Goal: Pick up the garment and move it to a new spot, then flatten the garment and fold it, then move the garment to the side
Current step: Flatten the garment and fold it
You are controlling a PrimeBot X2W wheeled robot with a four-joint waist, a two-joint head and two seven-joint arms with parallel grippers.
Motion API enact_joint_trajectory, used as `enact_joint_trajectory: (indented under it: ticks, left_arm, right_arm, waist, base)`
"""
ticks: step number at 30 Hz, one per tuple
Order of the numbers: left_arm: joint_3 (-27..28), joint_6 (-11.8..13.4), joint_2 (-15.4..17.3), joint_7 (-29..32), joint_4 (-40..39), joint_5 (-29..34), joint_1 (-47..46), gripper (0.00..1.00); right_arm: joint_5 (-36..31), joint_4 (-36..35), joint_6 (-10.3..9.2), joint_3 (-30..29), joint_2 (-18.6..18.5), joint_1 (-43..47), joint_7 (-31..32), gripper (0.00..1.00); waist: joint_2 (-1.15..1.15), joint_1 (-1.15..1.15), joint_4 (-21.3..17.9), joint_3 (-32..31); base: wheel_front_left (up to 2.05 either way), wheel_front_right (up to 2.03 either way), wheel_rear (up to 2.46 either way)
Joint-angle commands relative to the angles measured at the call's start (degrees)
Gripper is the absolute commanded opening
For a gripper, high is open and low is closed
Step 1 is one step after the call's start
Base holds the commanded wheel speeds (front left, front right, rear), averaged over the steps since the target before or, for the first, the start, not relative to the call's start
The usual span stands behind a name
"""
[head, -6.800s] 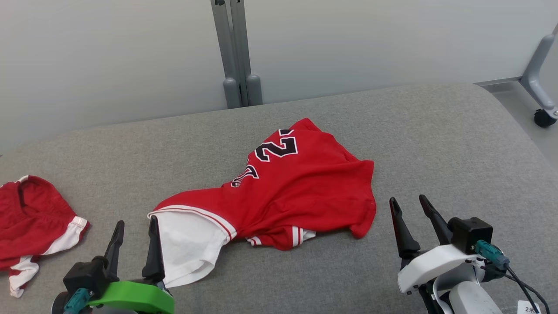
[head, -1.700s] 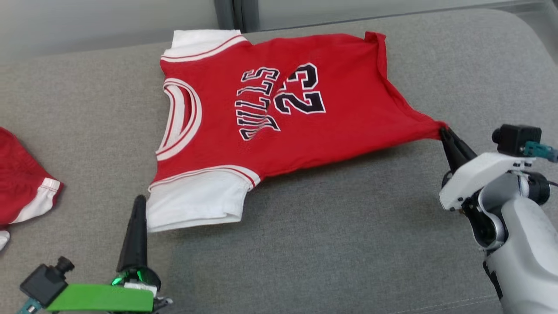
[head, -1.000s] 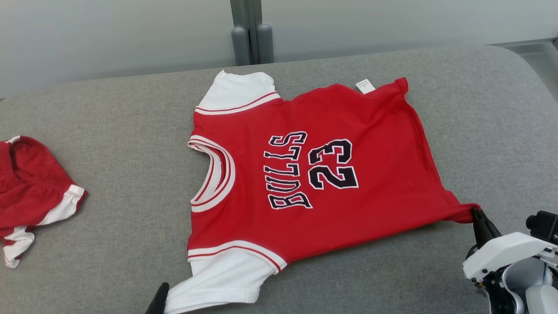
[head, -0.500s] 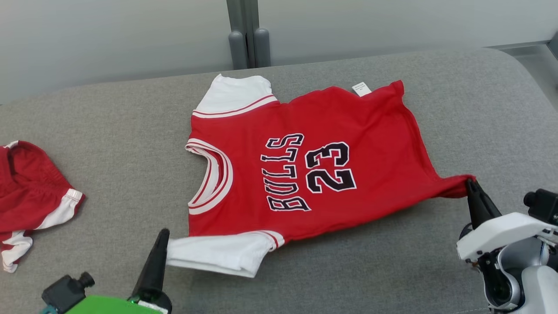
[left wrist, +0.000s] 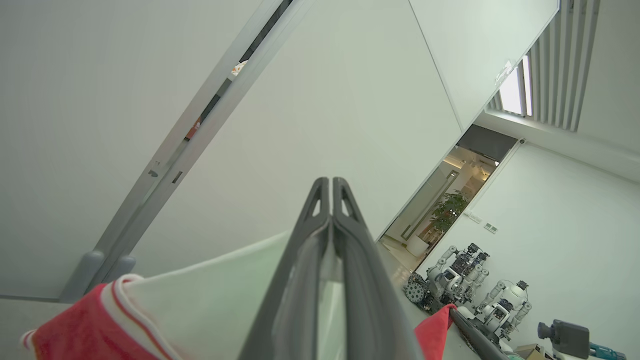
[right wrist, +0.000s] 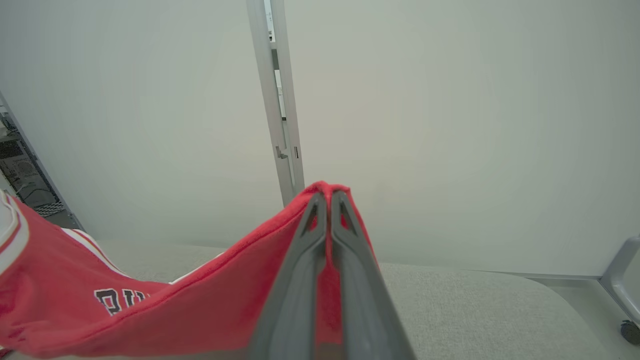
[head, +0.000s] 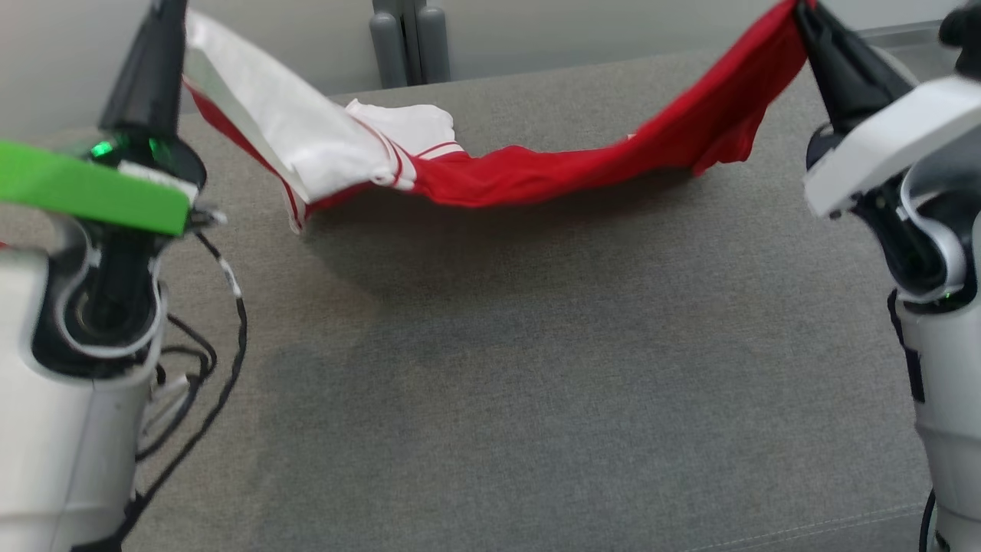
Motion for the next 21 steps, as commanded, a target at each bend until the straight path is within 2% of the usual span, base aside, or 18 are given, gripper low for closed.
enact_joint_trajectory:
  ticks: [1,5,11,16,21]
  left_arm:
    - [0.0,0.3,0.0,0.8,0.6,0.4,-3.7,0.00]
    - [0.1,0.9,-0.9,2.7,1.6,0.3,-13.8,0.00]
    - [-1.5,1.4,0.4,4.6,4.5,5.3,-27.3,0.00]
    - [-2.1,1.0,2.4,3.1,11.3,11.4,-37.3,0.00]
    - [-2.9,-1.7,5.3,-4.7,20.4,20.1,-44.5,0.00]
  right_arm:
    - [0.9,-0.4,0.00,0.8,-0.5,-2.6,0.6,0.00]
    - [1.7,-1.8,0.00,2.0,-2.9,-9.9,1.9,0.00]
    - [2.1,-1.8,0.00,2.6,-2.6,-18.8,3.0,0.00]
    - [1.0,4.6,-0.01,3.5,-0.2,-26.2,2.8,0.00]
    - [-1.6,17.9,0.00,3.1,5.5,-34.7,-3.8,0.00]
  waist:
    - [0.00,0.00,-1.4,1.9]
    - [0.00,0.00,-2.3,3.6]
    - [0.00,0.00,-4.1,8.1]
    - [0.00,0.00,-7.1,15.0]
    - [0.00,0.00,-11.4,20.9]
  base:
    - [0.00,0.00,0.00]
    - [0.00,0.00,0.00]
    - [0.00,0.00,0.00]
    - [0.00,0.00,0.00]
    - [0.00,0.00,0.00]
